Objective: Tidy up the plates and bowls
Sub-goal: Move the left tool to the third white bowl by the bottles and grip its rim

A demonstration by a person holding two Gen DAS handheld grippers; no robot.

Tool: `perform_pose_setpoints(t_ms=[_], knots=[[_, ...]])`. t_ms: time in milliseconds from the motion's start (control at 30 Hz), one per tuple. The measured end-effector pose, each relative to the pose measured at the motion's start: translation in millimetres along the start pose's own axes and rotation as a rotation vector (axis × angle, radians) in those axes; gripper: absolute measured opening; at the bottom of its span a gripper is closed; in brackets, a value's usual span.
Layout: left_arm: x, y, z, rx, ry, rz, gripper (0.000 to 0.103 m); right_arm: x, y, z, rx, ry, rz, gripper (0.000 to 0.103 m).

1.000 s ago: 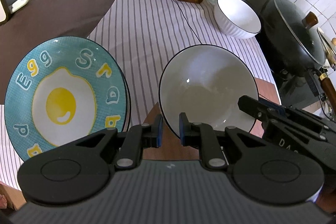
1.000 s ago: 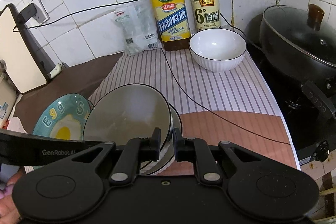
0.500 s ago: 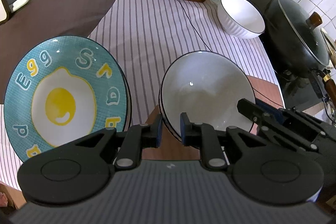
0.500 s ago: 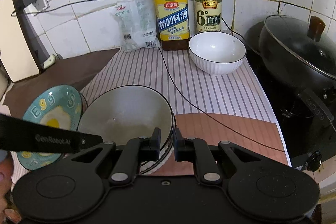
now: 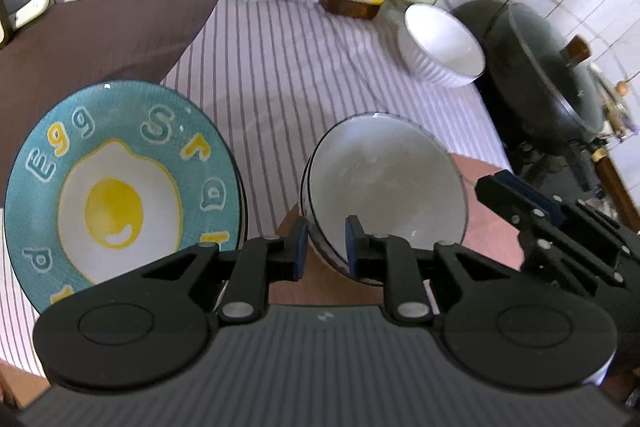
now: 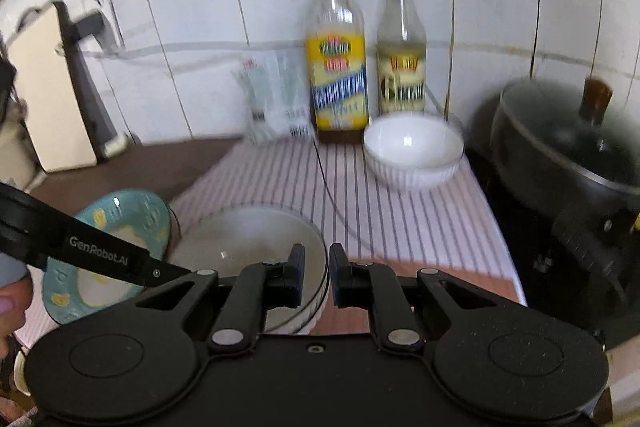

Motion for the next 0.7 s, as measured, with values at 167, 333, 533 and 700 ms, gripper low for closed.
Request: perform_pose_setpoints(t_ms=[167,333,533,700], knots=[[-8,18,22,-0.071,-0.03,-0.071,0.021,-9,3,12,-0.082,0.037,-0.045,0.025],[-21,21,50,-0.114,-0.12,-0.1,0.025,-19,-9,21,-0.093,0.079,-0.098,0.034],[-28,0,82,-0.115,-0.158,-0.134,0.034,-32,-38,30,-0.089,0.009,-0.104,0.051],[-27,-32,113,-0.145,-0.157,-0.195,0.043,-35,-73,29,-0.045,-0.022,-0.114,0.062]])
Point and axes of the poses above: each gripper's, at about its wrist camera, not at the fingertips, and y roughly against the way its jaws point, x to its left, z to its top, the point moved 9 cm from there along -y, roughly the way its jaws point, and after that the axes turned 12 degrees about -z, right-handed, at the moved point
